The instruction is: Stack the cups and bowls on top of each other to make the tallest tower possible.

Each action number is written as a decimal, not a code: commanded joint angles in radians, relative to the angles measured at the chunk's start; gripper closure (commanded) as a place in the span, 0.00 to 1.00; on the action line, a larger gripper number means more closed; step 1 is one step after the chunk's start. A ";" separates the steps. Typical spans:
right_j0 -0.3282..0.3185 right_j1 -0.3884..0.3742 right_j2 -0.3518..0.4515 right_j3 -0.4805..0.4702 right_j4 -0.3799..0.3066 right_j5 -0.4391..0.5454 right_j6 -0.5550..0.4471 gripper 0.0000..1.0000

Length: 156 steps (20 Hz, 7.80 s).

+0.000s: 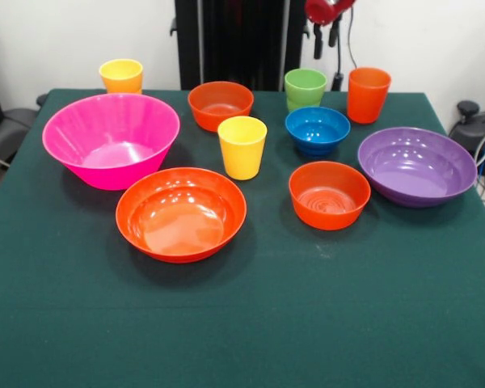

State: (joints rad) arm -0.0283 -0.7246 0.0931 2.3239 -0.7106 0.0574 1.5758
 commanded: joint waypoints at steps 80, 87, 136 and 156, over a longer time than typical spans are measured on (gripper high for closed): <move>0.426 0.366 -0.324 -0.268 0.199 -0.402 0.114 1.00; 0.403 0.351 -0.300 -0.259 0.176 -0.383 0.111 1.00; -0.546 -0.258 0.416 0.020 -0.165 0.036 -0.045 1.00; -0.581 -0.168 0.400 -0.091 -0.307 0.061 -0.032 1.00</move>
State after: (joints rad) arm -0.6529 -0.9574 0.4638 2.3077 -0.9264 -0.0153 1.5758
